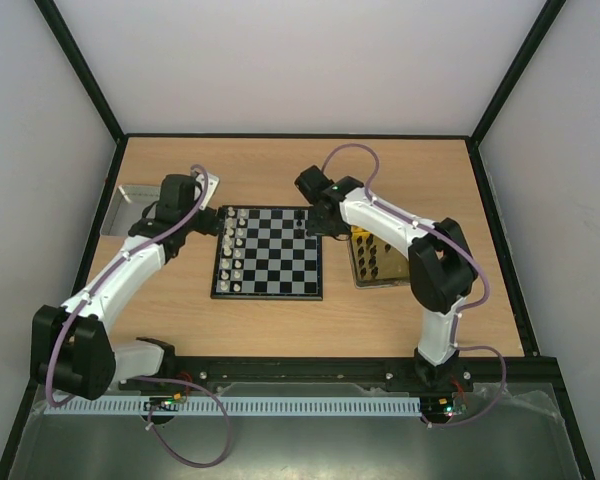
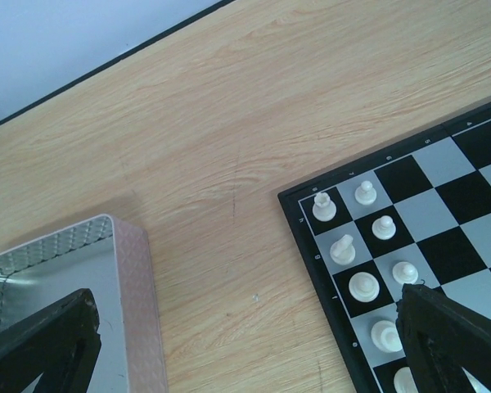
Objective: Set up the chess pieces on the board
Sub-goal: Place the chess piece on the chessboard.
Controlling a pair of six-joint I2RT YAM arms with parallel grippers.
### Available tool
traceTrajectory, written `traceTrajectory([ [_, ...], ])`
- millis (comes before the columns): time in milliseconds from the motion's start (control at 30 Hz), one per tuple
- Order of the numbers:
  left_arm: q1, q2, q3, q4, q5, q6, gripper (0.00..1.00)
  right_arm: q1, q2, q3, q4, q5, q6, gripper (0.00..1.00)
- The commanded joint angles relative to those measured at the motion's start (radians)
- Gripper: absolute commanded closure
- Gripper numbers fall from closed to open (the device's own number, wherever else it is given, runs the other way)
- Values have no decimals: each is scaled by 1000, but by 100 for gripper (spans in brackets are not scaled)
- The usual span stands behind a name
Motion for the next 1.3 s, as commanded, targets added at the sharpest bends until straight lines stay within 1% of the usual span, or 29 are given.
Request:
traceTrajectory([
  [0, 18, 5, 28, -20, 26, -15, 1, 17, 20, 11, 16, 0, -2, 98],
  [367, 18, 10, 20, -9, -1, -16, 1, 62, 64, 4, 36, -16, 1, 98],
  [933, 19, 5, 4, -5, -6, -16, 1, 62, 138, 42, 48, -24, -8, 98],
  [1267, 18, 5, 2, 2, -8, -15, 1, 61, 143, 49, 46, -46, -6, 98],
])
